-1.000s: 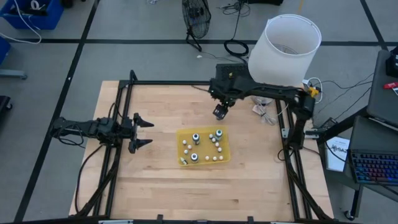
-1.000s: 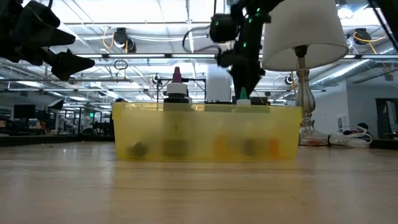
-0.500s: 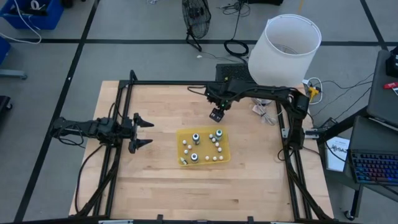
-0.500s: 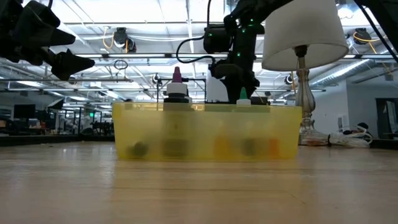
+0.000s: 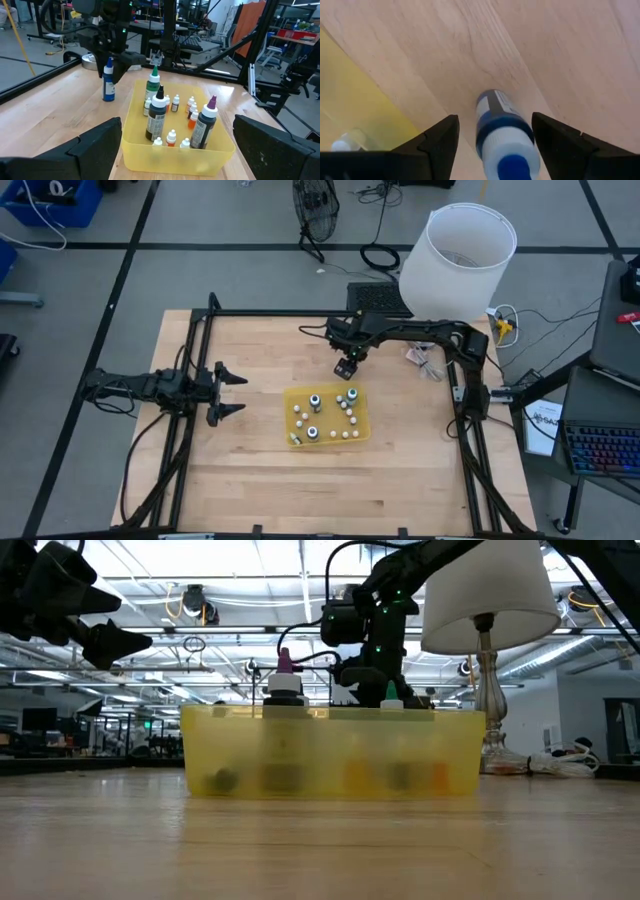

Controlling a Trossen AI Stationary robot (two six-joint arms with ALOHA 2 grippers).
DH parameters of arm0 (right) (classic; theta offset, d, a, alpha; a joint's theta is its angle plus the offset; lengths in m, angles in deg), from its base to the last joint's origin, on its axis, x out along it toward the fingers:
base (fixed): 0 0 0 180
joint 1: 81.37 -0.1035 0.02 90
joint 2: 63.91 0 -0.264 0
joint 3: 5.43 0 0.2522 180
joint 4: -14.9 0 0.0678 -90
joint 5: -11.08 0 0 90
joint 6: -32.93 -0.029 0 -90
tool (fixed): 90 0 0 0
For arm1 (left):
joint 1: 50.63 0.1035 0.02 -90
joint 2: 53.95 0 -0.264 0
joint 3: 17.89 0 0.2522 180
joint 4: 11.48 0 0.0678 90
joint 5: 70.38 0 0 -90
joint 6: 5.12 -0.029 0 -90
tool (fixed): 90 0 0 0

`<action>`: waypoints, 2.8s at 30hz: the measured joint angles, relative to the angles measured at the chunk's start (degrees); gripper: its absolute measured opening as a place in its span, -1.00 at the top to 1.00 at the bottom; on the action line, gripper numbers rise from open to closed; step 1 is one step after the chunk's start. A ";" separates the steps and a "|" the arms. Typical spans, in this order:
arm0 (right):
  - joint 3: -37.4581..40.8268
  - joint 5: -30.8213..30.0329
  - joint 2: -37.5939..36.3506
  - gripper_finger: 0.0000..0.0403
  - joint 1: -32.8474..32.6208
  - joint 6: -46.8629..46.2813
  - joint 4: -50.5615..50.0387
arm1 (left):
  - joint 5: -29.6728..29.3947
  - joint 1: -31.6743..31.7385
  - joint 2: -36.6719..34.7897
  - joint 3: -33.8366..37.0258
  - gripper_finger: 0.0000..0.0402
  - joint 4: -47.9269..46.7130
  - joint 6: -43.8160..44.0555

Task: Pick & Place food coloring
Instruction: Put the big blue food coloring bottle into the yellow container, then return to Home Position

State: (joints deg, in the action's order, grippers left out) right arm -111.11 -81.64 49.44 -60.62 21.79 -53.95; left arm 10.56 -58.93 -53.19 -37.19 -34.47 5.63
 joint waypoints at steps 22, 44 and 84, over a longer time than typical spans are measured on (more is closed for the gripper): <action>-0.18 -0.15 -1.76 0.33 -0.24 3.46 0.85 | 0.00 0.02 0.00 0.00 -0.89 -0.01 0.00; -26.62 -3.15 -5.44 0.34 -28.07 -2.80 -13.12 | 0.00 0.02 0.00 0.00 -0.89 0.01 0.00; -1.14 3.01 0.38 -0.16 -27.16 -3.19 7.13 | 0.00 0.00 -0.01 0.00 -0.89 -0.01 0.00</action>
State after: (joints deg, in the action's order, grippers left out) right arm -112.24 -78.63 49.82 -87.78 18.61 -46.82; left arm 10.56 -58.93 -53.20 -37.19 -34.48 5.63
